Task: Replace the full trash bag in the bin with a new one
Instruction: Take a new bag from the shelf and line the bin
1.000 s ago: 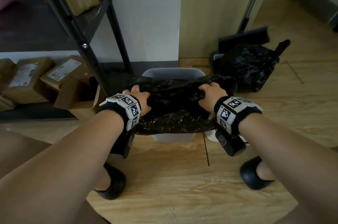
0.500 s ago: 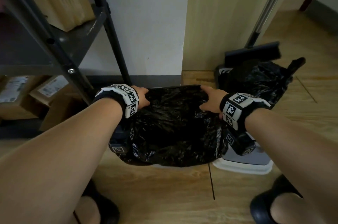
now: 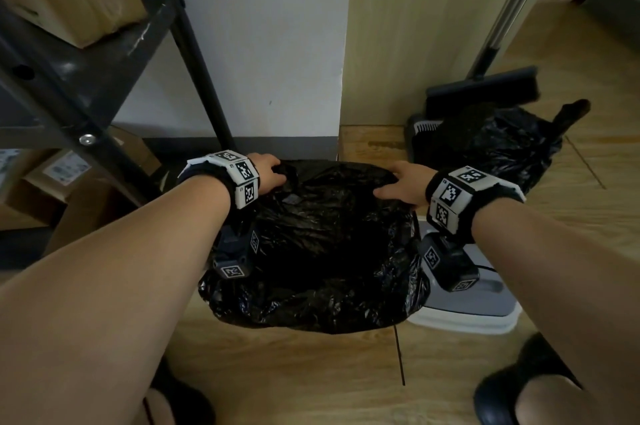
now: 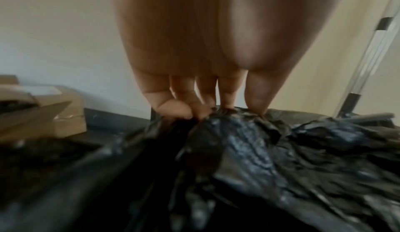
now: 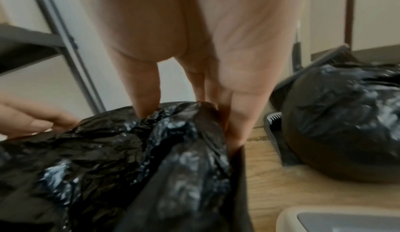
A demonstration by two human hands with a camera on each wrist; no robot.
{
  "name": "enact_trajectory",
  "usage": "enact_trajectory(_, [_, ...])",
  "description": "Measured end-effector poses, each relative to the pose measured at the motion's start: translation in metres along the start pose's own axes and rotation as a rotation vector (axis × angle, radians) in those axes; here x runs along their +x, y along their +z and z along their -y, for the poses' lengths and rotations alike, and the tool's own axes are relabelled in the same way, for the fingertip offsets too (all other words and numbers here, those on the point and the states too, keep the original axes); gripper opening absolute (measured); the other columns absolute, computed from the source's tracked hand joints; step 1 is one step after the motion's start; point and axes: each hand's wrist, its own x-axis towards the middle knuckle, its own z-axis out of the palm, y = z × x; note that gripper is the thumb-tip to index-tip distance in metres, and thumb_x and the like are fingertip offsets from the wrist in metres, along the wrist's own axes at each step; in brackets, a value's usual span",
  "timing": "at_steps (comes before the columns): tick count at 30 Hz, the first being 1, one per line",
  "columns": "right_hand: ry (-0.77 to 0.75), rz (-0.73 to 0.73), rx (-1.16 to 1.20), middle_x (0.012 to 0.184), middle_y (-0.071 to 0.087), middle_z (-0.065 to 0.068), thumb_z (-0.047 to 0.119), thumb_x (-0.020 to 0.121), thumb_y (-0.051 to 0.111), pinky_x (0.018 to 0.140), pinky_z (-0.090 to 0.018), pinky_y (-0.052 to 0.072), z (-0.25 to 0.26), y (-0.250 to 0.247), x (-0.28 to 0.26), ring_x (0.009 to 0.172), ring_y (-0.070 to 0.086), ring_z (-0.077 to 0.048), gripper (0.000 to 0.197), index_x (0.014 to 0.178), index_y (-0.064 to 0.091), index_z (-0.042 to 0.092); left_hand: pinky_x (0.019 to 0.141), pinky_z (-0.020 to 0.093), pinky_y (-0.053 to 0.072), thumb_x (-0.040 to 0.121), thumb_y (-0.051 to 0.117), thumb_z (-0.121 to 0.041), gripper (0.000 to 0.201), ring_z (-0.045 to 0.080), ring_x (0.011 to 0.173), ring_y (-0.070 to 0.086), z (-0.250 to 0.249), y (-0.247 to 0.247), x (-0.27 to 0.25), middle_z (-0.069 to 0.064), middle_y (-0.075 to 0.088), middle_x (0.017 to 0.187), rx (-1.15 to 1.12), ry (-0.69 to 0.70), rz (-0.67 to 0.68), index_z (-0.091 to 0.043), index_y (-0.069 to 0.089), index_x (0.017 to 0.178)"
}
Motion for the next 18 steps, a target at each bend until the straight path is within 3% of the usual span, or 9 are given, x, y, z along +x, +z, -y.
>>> enact_trajectory(3, [0.035, 0.045, 0.152, 0.145, 0.042, -0.013, 0.040, 0.087, 0.061, 0.106, -0.040, 0.042, -0.004, 0.002, 0.001, 0.129, 0.046, -0.031, 0.071, 0.143, 0.033, 0.006, 0.098, 0.030, 0.042, 0.097, 0.043, -0.034, 0.044, 0.031, 0.122, 0.053, 0.004, 0.000, 0.002, 0.015, 0.056, 0.133, -0.087, -0.010, 0.006, -0.009, 0.053, 0.132])
enact_trajectory(5, [0.037, 0.067, 0.219, 0.146, 0.041, -0.013, 0.041, 0.088, 0.059, 0.109, -0.037, 0.038, -0.005, 0.003, 0.000, 0.130, 0.044, -0.031, 0.070, 0.143, 0.033, 0.007, 0.092, 0.031, 0.044, 0.100, 0.037, -0.033, 0.043, 0.032, 0.122, 0.053, 0.004, -0.002, 0.002, 0.016, 0.056, 0.133, -0.163, -0.033, 0.022, -0.008, 0.054, 0.131])
enact_trajectory(9, [0.054, 0.067, 0.333, 0.145, 0.041, -0.013, 0.038, 0.090, 0.057, 0.108, -0.034, 0.037, -0.006, 0.007, -0.002, 0.131, 0.043, -0.031, 0.069, 0.144, 0.031, 0.004, 0.108, 0.035, 0.038, 0.103, 0.028, -0.031, 0.048, 0.032, 0.134, 0.043, 0.003, -0.002, 0.003, 0.018, 0.043, 0.146, -0.262, -0.099, 0.046, -0.005, 0.042, 0.142])
enact_trajectory(11, [0.062, 0.073, 0.408, 0.147, 0.039, -0.014, 0.038, 0.088, 0.060, 0.110, -0.040, 0.038, -0.004, 0.008, -0.003, 0.131, 0.043, -0.032, 0.073, 0.145, 0.028, 0.005, 0.108, 0.035, 0.037, 0.104, 0.027, -0.025, 0.046, 0.033, 0.135, 0.041, 0.004, 0.000, 0.002, 0.020, 0.041, 0.147, -0.304, -0.120, 0.045, -0.001, 0.041, 0.141])
enact_trajectory(15, [0.085, 0.079, 0.484, 0.146, 0.040, -0.014, 0.037, 0.090, 0.058, 0.107, -0.036, 0.038, -0.004, 0.009, -0.003, 0.132, 0.043, -0.032, 0.069, 0.145, 0.030, 0.006, 0.110, 0.036, 0.033, 0.104, 0.027, -0.022, 0.046, 0.033, 0.137, 0.037, 0.008, 0.003, 0.000, 0.021, 0.039, 0.148, -0.363, -0.123, 0.060, 0.001, 0.039, 0.141])
enact_trajectory(18, [0.092, 0.090, 0.528, 0.140, 0.047, -0.016, 0.038, 0.087, 0.062, 0.109, -0.045, 0.040, -0.002, 0.013, -0.003, 0.127, 0.048, -0.034, 0.068, 0.141, 0.037, 0.006, 0.109, 0.035, 0.033, 0.104, 0.026, -0.021, 0.045, 0.034, 0.136, 0.038, 0.009, 0.006, -0.002, 0.021, 0.039, 0.148, -0.357, -0.125, 0.068, 0.002, 0.040, 0.141])
